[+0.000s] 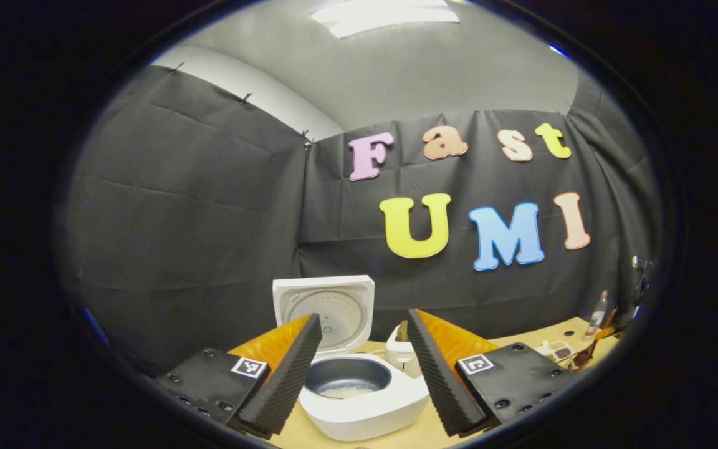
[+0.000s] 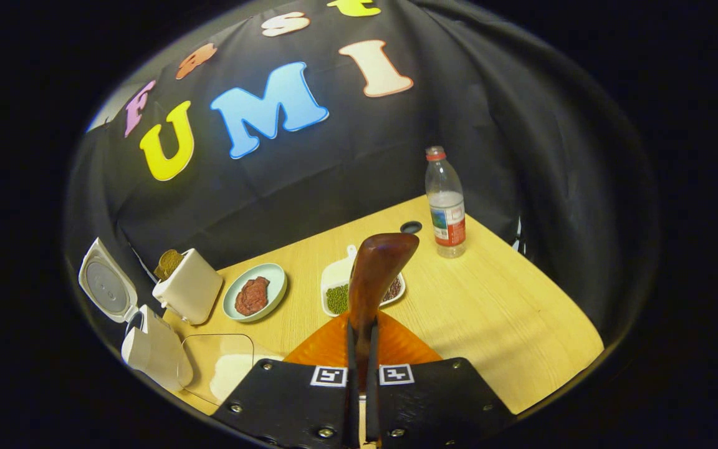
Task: Close the left gripper, press the button to open the rice cooker; take a wooden spoon from the chopstick holder with the right hand, scoop a spoonful of rice and pour it into the rice cooker, then put the wooden spoon back into the chopstick holder.
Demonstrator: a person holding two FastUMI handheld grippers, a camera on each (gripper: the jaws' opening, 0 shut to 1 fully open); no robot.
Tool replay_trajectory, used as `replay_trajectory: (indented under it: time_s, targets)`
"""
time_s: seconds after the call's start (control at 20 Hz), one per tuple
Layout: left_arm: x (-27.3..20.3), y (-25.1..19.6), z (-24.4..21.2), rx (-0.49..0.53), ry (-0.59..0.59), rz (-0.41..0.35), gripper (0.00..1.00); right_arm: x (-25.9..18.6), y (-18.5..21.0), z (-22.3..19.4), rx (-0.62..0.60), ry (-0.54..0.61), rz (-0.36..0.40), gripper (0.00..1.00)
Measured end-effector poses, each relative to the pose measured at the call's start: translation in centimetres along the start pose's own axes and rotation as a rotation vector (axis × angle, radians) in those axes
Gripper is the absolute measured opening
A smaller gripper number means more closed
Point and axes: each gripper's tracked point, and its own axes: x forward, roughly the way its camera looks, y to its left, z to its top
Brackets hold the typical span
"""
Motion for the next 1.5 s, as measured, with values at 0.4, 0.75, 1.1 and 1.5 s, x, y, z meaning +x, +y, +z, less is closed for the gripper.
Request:
replay_trajectory:
  time_s: [0.4, 0.75, 1.1, 1.5]
  targets:
    - [0.6, 0.8, -0.6, -0.021, -0.009, -0.052, 0.92, -4.5, 5.0, 5.0, -0.023, -0.133, 0.048, 0.04]
    - [0.8, 4.7, -1.7, -0.049, 0.000, -0.037, 0.99, -5.9, 10.6, 4.1, -0.009, -0.137, 0.117, 0.05]
    - [0.8, 9.2, -2.7, -0.046, 0.011, -0.018, 0.99, -5.2, 15.4, -0.8, -0.069, -0.085, 0.146, 0.05]
    - [1.3, 13.3, -3.5, -0.022, 0.023, -0.011, 0.99, -2.7, 17.7, -6.3, -0.165, -0.046, 0.101, 0.05]
